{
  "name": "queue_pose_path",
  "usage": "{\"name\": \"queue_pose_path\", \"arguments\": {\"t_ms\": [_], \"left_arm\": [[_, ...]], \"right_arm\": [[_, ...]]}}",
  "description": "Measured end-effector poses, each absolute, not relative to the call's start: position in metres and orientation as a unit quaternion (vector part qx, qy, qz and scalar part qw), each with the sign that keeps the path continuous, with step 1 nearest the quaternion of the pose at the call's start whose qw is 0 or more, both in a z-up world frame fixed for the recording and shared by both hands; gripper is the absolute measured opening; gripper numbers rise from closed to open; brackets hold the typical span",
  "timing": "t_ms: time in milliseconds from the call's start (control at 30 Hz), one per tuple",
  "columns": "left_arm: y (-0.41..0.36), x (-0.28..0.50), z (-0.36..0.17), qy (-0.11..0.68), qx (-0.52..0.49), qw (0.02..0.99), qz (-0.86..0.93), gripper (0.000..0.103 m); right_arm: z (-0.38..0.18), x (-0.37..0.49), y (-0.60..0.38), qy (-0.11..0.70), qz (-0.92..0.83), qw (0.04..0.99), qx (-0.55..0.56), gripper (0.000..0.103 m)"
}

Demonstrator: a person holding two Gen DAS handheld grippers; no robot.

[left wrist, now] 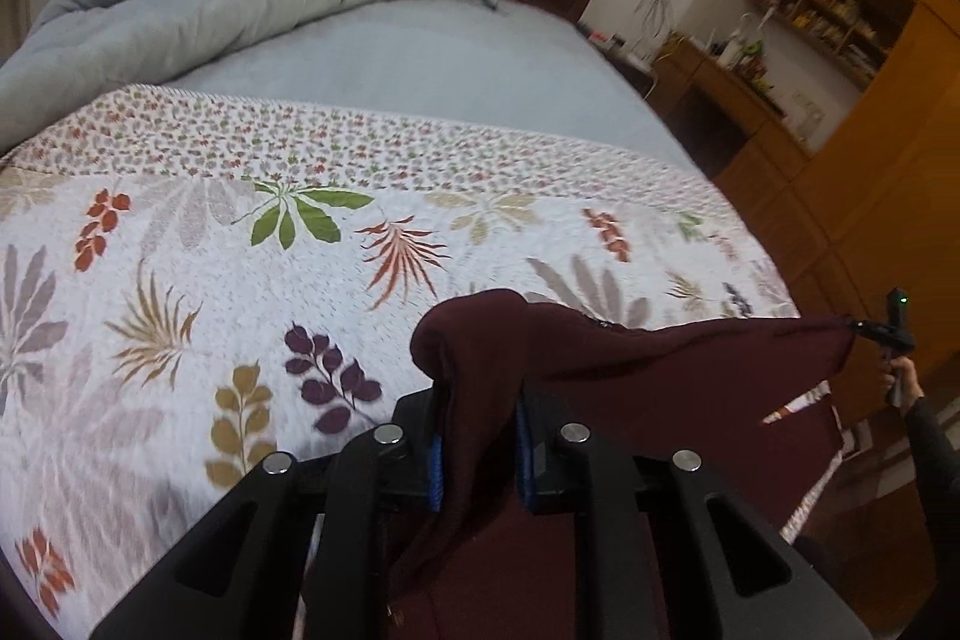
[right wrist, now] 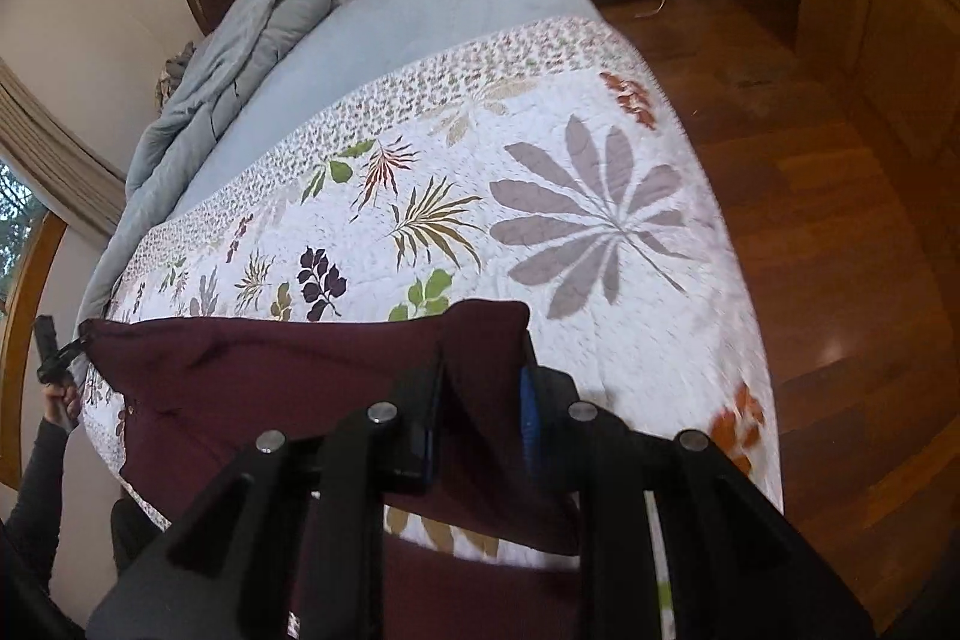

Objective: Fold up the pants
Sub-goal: 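Lift the waistband with both grippers and fold it over toward the hems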

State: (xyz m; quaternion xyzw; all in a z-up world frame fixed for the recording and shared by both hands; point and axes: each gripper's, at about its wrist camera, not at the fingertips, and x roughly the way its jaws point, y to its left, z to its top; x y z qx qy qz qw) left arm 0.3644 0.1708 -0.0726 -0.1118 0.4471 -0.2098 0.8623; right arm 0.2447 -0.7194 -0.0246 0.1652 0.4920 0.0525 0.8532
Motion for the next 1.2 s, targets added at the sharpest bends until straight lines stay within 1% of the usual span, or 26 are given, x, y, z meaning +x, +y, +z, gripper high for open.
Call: {"name": "queue_pose_path", "arguments": {"t_ms": [167, 267, 400, 500, 567, 600, 633, 700, 767, 900, 933, 1000, 1067, 1133, 1200], "left_arm": [[0.185, 0.307, -0.066, 0.423, -0.132, 0.868, -0.223, 0.017], [0.194, 0.270, -0.075, 0.416, -0.145, 0.870, -0.222, 0.017], [0.204, 0.227, -0.103, 0.434, -0.164, 0.858, -0.222, 0.017], [0.204, 0.198, -0.133, 0.463, -0.155, 0.847, -0.210, 0.018], [0.205, 0.187, -0.152, 0.490, -0.151, 0.836, -0.194, 0.027], [0.207, 0.180, -0.163, 0.505, -0.144, 0.834, -0.173, 0.034], [0.211, 0.176, -0.168, 0.512, -0.145, 0.832, -0.155, 0.053], [0.219, 0.164, -0.171, 0.520, -0.144, 0.831, -0.132, 0.064], [0.225, 0.152, -0.169, 0.523, -0.139, 0.833, -0.112, 0.070], [0.227, 0.124, -0.149, 0.502, -0.120, 0.853, -0.071, 0.070], [0.226, 0.120, -0.145, 0.498, -0.118, 0.856, -0.068, 0.072], [0.229, 0.115, -0.140, 0.496, -0.116, 0.859, -0.049, 0.072], [0.233, 0.108, -0.131, 0.486, -0.138, 0.862, -0.036, 0.072], [0.233, 0.099, -0.115, 0.460, -0.187, 0.866, -0.054, 0.073], [0.222, 0.096, -0.108, 0.448, -0.230, 0.859, -0.094, 0.077]], "right_arm": [[-0.029, 0.184, -0.715, 0.469, 0.032, 0.869, 0.155, 0.021], [-0.034, 0.147, -0.710, 0.449, 0.018, 0.880, 0.152, 0.022], [-0.047, 0.100, -0.698, 0.436, -0.001, 0.888, 0.146, 0.025], [-0.069, 0.070, -0.678, 0.456, -0.014, 0.882, 0.121, 0.028], [-0.086, 0.052, -0.674, 0.466, -0.029, 0.874, 0.132, 0.031], [-0.090, 0.046, -0.675, 0.466, -0.035, 0.873, 0.141, 0.036], [-0.096, 0.035, -0.678, 0.461, -0.043, 0.871, 0.165, 0.047], [-0.101, 0.019, -0.684, 0.457, -0.059, 0.863, 0.205, 0.055], [-0.107, 0.003, -0.689, 0.456, -0.071, 0.847, 0.263, 0.057], [-0.122, -0.025, -0.691, 0.419, -0.043, 0.792, 0.441, 0.061], [-0.123, -0.026, -0.688, 0.411, -0.035, 0.784, 0.463, 0.063], [-0.127, -0.026, -0.683, 0.396, -0.025, 0.769, 0.501, 0.063], [-0.132, -0.019, -0.682, 0.378, -0.014, 0.754, 0.537, 0.063], [-0.134, -0.011, -0.686, 0.364, -0.017, 0.740, 0.565, 0.064], [-0.139, -0.001, -0.691, 0.359, -0.029, 0.724, 0.588, 0.066]]}}
